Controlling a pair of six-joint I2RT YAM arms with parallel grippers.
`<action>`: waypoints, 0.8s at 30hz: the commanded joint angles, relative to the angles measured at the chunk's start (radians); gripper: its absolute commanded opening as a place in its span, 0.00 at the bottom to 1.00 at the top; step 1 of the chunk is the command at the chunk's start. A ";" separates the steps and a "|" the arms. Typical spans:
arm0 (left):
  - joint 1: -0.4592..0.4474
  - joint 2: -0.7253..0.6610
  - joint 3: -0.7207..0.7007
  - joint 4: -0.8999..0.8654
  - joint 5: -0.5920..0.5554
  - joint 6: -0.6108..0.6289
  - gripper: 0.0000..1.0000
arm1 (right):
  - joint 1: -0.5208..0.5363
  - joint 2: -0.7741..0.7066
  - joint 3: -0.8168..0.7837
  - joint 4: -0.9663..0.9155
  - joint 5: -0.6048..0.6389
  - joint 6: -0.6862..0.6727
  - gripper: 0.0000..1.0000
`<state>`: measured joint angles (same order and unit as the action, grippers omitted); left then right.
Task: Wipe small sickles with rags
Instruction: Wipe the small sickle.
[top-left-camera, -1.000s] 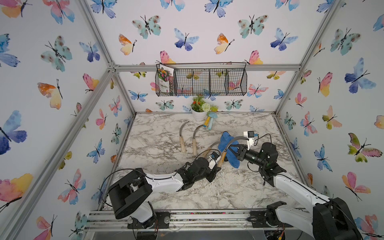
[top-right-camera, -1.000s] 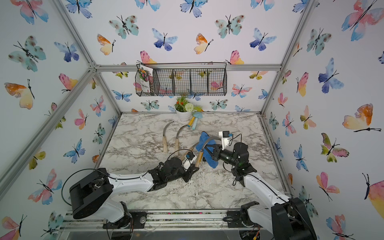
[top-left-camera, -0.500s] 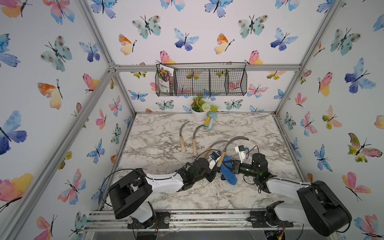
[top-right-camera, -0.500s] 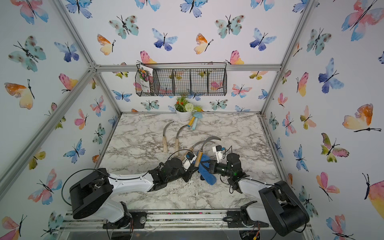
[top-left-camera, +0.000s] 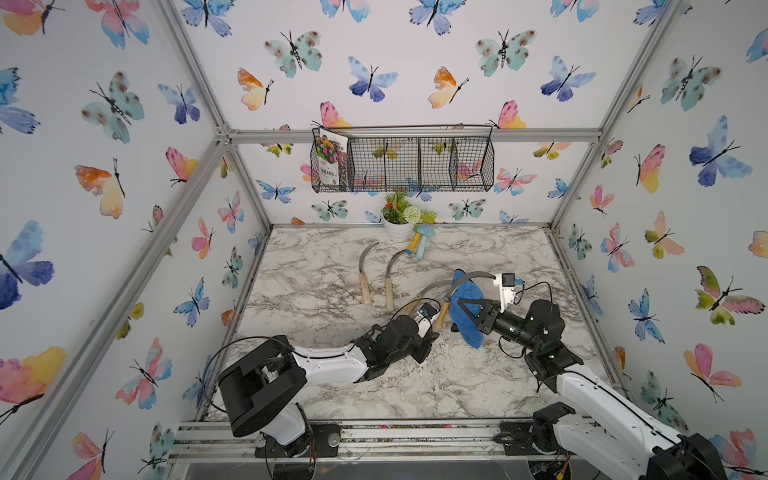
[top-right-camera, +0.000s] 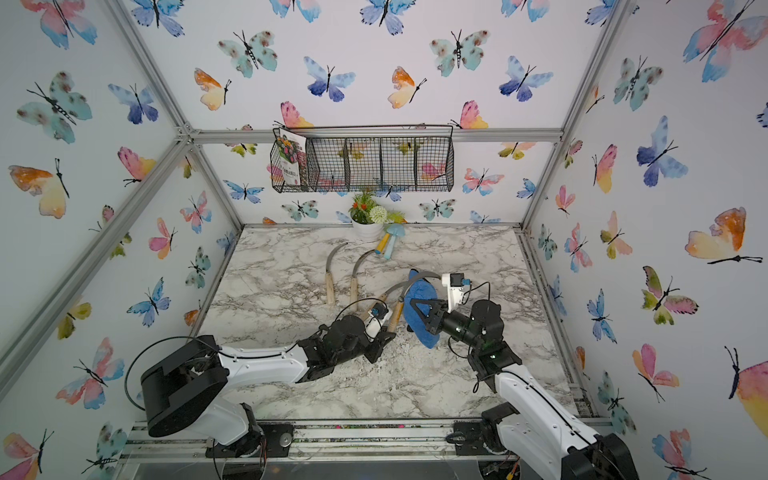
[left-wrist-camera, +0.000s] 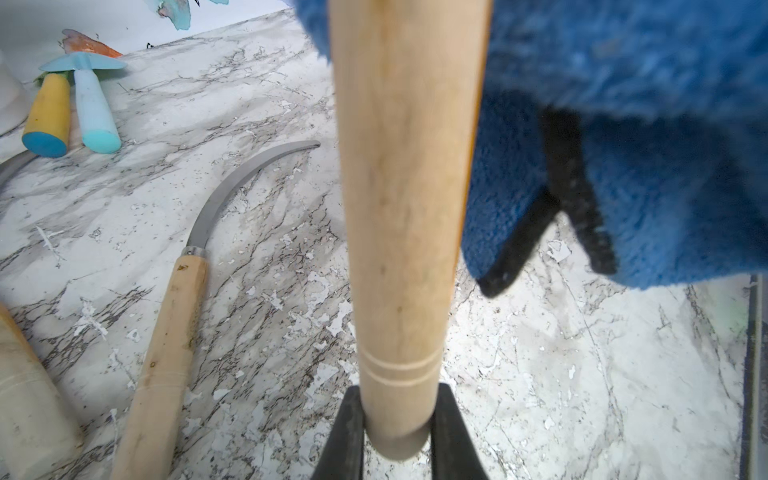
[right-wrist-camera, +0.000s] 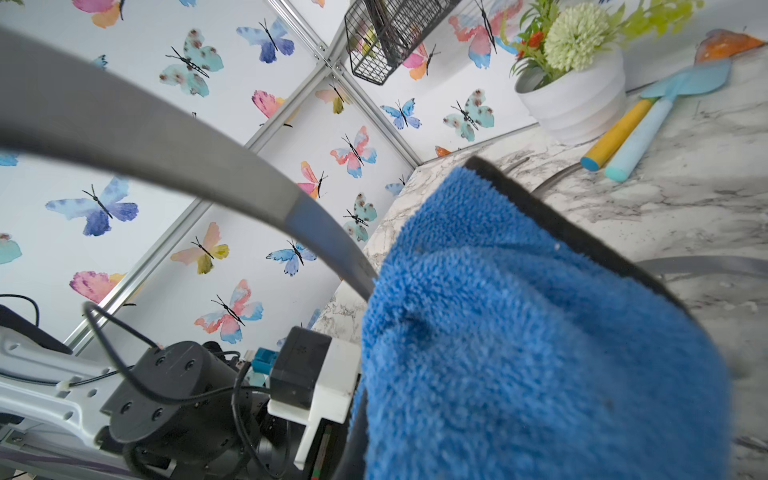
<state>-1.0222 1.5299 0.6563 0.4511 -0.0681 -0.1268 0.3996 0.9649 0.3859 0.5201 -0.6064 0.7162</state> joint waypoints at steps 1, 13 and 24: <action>0.002 0.007 0.020 0.006 -0.022 0.007 0.00 | 0.019 0.077 -0.058 0.102 -0.062 0.050 0.02; 0.002 0.010 0.021 0.006 -0.033 0.009 0.00 | 0.174 0.091 -0.102 0.120 0.045 0.048 0.02; 0.002 0.007 0.019 0.008 -0.021 0.007 0.00 | 0.168 -0.085 0.070 -0.139 0.193 -0.037 0.02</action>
<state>-1.0222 1.5311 0.6563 0.4450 -0.0875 -0.1268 0.5648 0.8650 0.4221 0.4313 -0.4435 0.7143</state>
